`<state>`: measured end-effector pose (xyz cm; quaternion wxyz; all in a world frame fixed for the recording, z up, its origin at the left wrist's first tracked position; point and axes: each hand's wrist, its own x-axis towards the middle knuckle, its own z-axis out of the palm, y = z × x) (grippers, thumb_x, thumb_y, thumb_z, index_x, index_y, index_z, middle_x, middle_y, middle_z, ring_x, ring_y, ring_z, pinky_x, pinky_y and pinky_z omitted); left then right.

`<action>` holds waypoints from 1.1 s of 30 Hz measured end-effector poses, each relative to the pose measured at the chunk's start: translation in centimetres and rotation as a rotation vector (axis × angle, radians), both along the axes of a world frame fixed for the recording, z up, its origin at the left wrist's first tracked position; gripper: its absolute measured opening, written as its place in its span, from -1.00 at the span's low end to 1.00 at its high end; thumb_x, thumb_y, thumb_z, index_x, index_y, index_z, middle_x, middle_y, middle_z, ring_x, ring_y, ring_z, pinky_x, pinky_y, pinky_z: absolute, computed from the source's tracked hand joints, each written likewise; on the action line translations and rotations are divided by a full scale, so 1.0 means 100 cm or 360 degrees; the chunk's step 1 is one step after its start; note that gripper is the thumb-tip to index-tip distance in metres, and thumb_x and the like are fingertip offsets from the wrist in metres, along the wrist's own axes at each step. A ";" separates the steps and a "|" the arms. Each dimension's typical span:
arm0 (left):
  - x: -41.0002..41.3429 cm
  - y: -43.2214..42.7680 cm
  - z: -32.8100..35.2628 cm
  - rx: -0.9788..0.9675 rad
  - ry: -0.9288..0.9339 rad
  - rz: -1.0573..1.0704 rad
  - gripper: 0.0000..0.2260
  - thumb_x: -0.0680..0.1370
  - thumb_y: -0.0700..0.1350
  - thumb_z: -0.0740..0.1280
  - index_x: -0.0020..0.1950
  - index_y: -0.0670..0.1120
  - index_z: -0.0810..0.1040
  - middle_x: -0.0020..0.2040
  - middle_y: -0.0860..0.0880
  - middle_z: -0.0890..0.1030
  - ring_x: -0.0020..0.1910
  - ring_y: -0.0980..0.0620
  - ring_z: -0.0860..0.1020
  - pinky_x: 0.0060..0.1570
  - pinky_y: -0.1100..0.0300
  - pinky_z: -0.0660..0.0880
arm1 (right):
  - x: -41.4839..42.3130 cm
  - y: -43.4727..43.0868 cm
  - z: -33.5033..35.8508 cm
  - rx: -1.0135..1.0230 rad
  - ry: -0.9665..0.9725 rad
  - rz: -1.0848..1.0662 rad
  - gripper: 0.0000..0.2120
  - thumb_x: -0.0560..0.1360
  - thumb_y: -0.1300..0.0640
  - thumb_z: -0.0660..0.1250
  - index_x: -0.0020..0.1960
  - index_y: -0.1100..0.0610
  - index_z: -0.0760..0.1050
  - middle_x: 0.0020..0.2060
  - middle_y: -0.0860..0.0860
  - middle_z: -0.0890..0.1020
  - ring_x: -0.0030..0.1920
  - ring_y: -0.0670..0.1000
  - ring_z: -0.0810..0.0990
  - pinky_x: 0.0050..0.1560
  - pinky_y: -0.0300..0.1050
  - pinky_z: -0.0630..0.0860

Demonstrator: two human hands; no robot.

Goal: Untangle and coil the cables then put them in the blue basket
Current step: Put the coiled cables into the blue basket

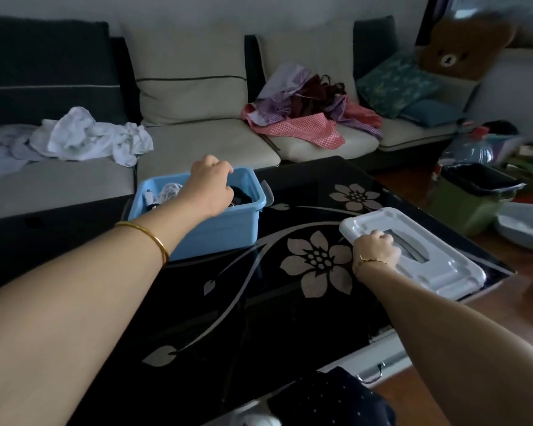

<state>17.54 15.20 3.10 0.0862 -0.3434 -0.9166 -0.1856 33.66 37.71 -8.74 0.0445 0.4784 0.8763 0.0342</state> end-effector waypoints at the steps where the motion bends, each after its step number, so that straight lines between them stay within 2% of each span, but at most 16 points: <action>1: 0.000 -0.003 -0.001 0.0006 -0.0015 0.0021 -0.62 0.56 -0.25 0.18 0.39 -0.17 0.36 0.39 -0.14 0.28 0.40 -0.10 0.21 0.29 0.07 0.25 | 0.002 0.001 -0.002 0.0028 0.0019 0.0040 -0.60 0.56 0.23 0.15 0.40 0.22 0.31 0.30 0.16 0.36 0.29 0.16 0.33 0.02 0.01 0.44; 8: -0.005 -0.016 -0.003 0.0067 -0.0098 0.0125 -0.62 0.58 -0.24 0.18 0.41 -0.17 0.35 0.39 -0.15 0.27 0.38 -0.11 0.24 0.26 0.03 0.36 | -0.004 -0.015 0.019 0.0138 0.0200 0.0186 -0.61 0.53 0.24 0.21 0.34 0.24 0.35 0.24 0.15 0.42 0.29 0.15 0.34 0.11 0.01 0.41; 11: -0.005 -0.016 0.000 0.0125 -0.0097 0.0150 -0.63 0.58 -0.24 0.18 0.39 -0.17 0.36 0.38 -0.16 0.27 0.36 -0.12 0.26 0.21 0.03 0.38 | -0.022 -0.031 0.055 0.0132 0.0401 0.0277 -0.62 0.49 0.32 0.25 0.30 0.27 0.38 0.22 0.17 0.42 0.27 0.17 0.35 0.13 0.04 0.41; 13: -0.008 -0.017 0.003 0.0198 -0.0100 0.0207 -0.64 0.58 -0.24 0.19 0.39 -0.19 0.36 0.38 -0.18 0.29 0.36 -0.14 0.28 0.26 0.03 0.35 | -0.034 -0.047 0.083 0.0163 0.0581 0.0382 -0.60 0.46 0.37 0.28 0.29 0.31 0.37 0.27 0.20 0.38 0.30 0.19 0.32 0.16 0.07 0.42; 16: -0.022 -0.031 0.010 0.0356 -0.0103 0.0456 -0.66 0.57 -0.24 0.20 0.35 -0.25 0.38 0.33 -0.27 0.37 0.32 -0.23 0.35 0.27 -0.02 0.33 | -0.060 -0.082 0.121 0.0297 0.0733 0.0733 -0.65 0.46 0.38 0.25 0.25 0.30 0.37 0.29 0.20 0.36 0.30 0.19 0.30 0.16 0.07 0.41; 20: -0.041 -0.065 0.012 0.0529 -0.0145 0.0883 -0.68 0.58 -0.24 0.18 0.32 -0.29 0.39 0.31 -0.30 0.40 0.28 -0.29 0.40 0.18 -0.07 0.39 | -0.096 -0.138 0.137 0.0437 0.0703 0.1325 -0.66 0.44 0.42 0.23 0.19 0.25 0.41 0.25 0.16 0.39 0.27 0.18 0.35 0.16 0.04 0.44; 23: -0.052 -0.092 0.002 0.0605 -0.0244 0.0967 -0.64 0.62 -0.17 0.12 0.41 -0.23 0.33 0.37 -0.27 0.35 0.33 -0.27 0.36 0.25 -0.04 0.34 | -0.118 -0.168 0.129 0.0472 0.0582 0.1634 -0.60 0.41 0.45 0.26 0.22 0.23 0.41 0.32 0.14 0.36 0.29 0.15 0.34 0.15 0.00 0.43; 25: -0.059 -0.106 -0.009 0.0625 -0.0309 0.0892 -0.60 0.65 -0.09 0.09 0.47 -0.17 0.29 0.41 -0.25 0.34 0.36 -0.24 0.34 0.30 0.00 0.30 | -0.129 -0.180 0.121 0.0507 0.0480 0.1744 -0.60 0.38 0.46 0.28 0.18 0.22 0.42 0.23 0.12 0.41 0.22 0.13 0.38 0.07 -0.03 0.46; 27: -0.064 -0.114 -0.019 0.0582 -0.0385 0.0777 -0.58 0.65 -0.04 0.08 0.51 -0.10 0.25 0.44 -0.22 0.32 0.40 -0.21 0.32 0.34 0.04 0.27 | -0.139 -0.186 0.113 0.0451 0.0372 0.1800 -0.61 0.37 0.47 0.28 0.16 0.23 0.43 0.17 0.12 0.44 0.18 0.13 0.41 0.02 -0.02 0.51; 29: -0.064 -0.114 -0.025 0.0499 -0.0460 0.0673 -0.60 0.64 -0.04 0.08 0.47 -0.09 0.31 0.43 -0.21 0.35 0.38 -0.21 0.35 0.31 0.03 0.30 | -0.150 -0.183 0.109 0.0253 0.0352 0.1811 -0.59 0.40 0.47 0.24 0.20 0.20 0.44 0.17 0.11 0.46 0.19 0.14 0.44 0.02 0.02 0.53; 31: -0.062 -0.109 -0.028 0.0403 -0.0450 0.0578 -0.69 0.62 -0.08 0.09 0.27 -0.17 0.45 0.30 -0.25 0.47 0.23 -0.25 0.46 0.15 0.00 0.40 | -0.156 -0.172 0.112 -0.0094 0.0453 0.1741 -0.57 0.43 0.42 0.18 0.24 0.12 0.47 0.19 0.09 0.49 0.19 0.15 0.48 0.07 0.05 0.52; 33: -0.067 -0.106 -0.030 0.0360 -0.0425 0.0581 -0.75 0.62 -0.08 0.09 0.08 -0.20 0.48 0.20 -0.27 0.53 0.11 -0.27 0.49 0.01 0.01 0.42 | -0.160 -0.160 0.117 -0.0246 0.0648 0.1546 -0.62 0.45 0.35 0.15 0.21 0.10 0.48 0.17 0.08 0.52 0.17 0.17 0.50 0.09 0.01 0.50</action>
